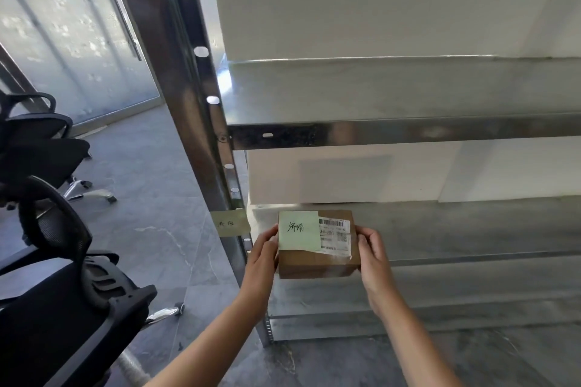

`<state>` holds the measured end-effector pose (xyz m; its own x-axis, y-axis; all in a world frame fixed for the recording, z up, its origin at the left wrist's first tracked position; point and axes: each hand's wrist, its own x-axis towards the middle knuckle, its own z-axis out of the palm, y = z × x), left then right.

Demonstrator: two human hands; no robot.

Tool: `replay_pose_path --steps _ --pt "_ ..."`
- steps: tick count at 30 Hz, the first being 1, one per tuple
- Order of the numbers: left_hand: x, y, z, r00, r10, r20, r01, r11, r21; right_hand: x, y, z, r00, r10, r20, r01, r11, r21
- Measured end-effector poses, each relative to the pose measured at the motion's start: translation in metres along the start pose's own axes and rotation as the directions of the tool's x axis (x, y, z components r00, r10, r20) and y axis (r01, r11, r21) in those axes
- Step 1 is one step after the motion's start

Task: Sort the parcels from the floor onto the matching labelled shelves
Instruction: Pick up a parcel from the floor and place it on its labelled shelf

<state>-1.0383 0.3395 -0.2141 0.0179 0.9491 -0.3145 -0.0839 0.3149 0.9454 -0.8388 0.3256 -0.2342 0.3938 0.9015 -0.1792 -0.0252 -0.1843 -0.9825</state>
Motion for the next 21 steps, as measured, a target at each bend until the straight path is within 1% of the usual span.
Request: replay_pose_path --steps 5,11,16,21 --pt "0.032 -0.009 0.013 0.998 -0.040 -0.050 0.045 0.995 0.085 0.023 -0.001 0.010 0.999 0.033 0.043 -0.030 0.997 -0.068" --pt "0.053 -0.012 0.019 0.997 -0.044 -0.062 0.049 0.996 0.073 0.045 0.000 0.014 0.998 0.054 0.020 -0.052 0.995 -0.090" --pt "0.063 -0.014 0.020 0.998 -0.044 -0.040 0.048 0.995 0.088 0.055 0.006 0.015 0.997 0.070 0.029 -0.067 0.993 -0.102" --pt "0.074 -0.017 0.018 0.999 -0.029 -0.014 0.030 0.991 0.128 0.064 0.014 0.020 0.996 0.091 0.011 -0.091 0.994 -0.065"
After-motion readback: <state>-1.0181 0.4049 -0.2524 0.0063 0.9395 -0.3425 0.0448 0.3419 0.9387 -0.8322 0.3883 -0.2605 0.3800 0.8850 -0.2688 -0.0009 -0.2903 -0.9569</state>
